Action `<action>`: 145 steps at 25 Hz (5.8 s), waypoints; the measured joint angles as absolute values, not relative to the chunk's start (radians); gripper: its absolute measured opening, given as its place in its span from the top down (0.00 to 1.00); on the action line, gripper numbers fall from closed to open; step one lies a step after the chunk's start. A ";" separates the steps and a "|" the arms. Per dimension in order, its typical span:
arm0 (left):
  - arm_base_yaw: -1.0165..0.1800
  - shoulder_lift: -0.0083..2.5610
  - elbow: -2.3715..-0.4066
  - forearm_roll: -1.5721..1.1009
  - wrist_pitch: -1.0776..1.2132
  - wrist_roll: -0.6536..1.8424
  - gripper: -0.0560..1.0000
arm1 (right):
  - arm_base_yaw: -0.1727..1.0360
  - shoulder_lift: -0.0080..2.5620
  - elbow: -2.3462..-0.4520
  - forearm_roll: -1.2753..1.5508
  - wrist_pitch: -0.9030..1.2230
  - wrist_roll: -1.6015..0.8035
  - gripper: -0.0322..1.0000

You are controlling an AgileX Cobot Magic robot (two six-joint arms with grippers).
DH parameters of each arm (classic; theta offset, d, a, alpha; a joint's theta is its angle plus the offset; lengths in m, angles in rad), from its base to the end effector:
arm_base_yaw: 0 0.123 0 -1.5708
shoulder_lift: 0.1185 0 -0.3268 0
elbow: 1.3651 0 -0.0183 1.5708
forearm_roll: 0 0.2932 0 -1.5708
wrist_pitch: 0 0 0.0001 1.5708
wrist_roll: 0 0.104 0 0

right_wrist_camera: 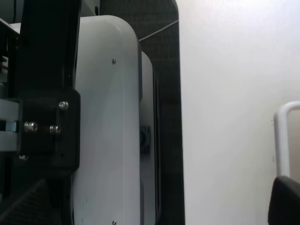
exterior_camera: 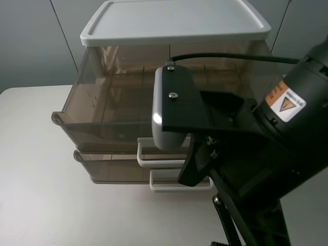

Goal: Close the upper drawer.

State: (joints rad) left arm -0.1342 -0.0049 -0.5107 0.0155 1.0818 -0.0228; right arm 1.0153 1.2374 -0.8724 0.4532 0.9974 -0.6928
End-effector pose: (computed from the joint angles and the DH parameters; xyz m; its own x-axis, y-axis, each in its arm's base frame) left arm -0.0011 0.0016 0.2933 -0.4585 0.0462 -0.8875 0.1147 0.9934 -0.0075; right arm 0.0993 0.2325 0.2884 -0.0899 -0.8872 -0.4526 -0.9851 0.0124 0.1716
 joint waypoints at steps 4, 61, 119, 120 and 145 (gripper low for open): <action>-0.134 -0.005 -0.511 0.016 1.082 -0.023 0.25 | 1.036 1.237 -0.859 0.425 0.994 -0.691 0.29; -0.134 -0.005 -0.511 0.016 1.082 -0.023 0.25 | 1.054 1.239 -0.846 -0.148 0.623 -0.376 0.29; -0.134 -0.005 -0.511 0.016 1.082 -0.023 0.25 | 0.977 1.351 -0.862 -0.051 0.520 -0.401 0.29; -0.134 -0.005 -0.511 0.016 1.082 -0.023 0.25 | 0.976 1.351 -0.862 -0.065 0.515 -0.403 0.29; -0.134 -0.005 -0.511 0.016 1.082 -0.017 0.25 | 0.885 1.391 -0.862 -0.122 0.408 -0.411 0.29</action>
